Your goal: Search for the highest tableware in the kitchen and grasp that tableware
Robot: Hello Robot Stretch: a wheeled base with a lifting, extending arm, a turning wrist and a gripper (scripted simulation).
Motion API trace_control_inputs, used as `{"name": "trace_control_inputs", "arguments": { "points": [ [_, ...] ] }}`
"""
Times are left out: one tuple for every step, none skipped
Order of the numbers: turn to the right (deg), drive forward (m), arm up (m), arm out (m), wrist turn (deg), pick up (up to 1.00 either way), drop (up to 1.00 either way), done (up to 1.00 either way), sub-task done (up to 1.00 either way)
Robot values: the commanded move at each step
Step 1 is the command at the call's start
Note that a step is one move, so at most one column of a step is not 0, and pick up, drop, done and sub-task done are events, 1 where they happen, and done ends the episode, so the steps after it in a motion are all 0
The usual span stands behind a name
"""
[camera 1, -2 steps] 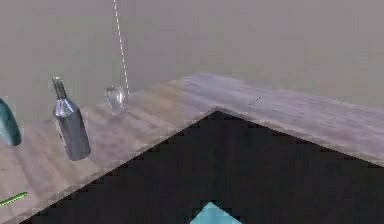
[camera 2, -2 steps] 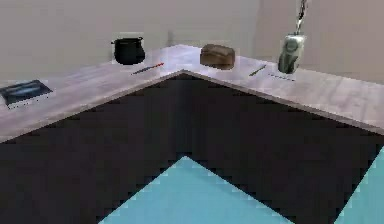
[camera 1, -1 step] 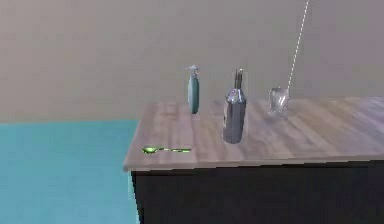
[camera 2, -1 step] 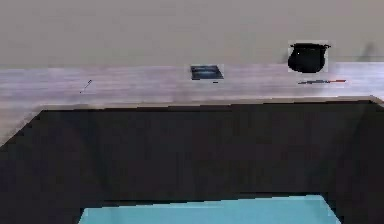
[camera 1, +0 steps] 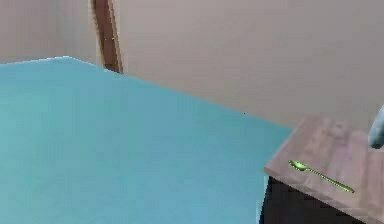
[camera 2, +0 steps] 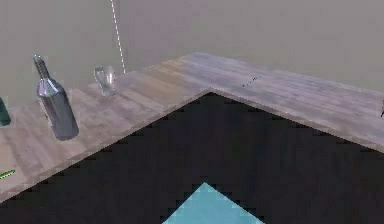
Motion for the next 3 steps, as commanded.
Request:
{"name": "trace_control_inputs", "arguments": {
  "points": [
    [-18.0,0.0,0.0,0.0,0.0,0.0,0.0,0.0,0.0],
    [18.0,0.0,0.0,0.0,0.0,0.0,0.0,0.0,0.0],
    [0.0,0.7,0.0,0.0,0.0,0.0,0.0,0.0,0.0]
  ]
}}
